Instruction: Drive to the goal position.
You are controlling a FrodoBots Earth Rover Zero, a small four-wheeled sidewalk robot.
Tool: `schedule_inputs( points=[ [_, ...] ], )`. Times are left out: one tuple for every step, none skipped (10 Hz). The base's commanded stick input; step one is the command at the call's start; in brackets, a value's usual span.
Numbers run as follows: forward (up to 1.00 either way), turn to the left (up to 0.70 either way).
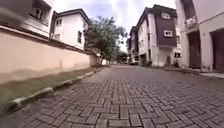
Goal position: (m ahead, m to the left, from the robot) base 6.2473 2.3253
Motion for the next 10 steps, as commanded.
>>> schedule_inputs(
  points=[
    [0.69, 0.03],
    [0.69, -0.07],
    [0.69, -0.23],
    [0.69, 0.01],
    [0.69, -0.19],
    [0.69, -0.28],
    [0.69, -0.04],
    [0.69, 0.03],
    [0.69, 0.03],
    [0.69, 0.03]
  ],
)
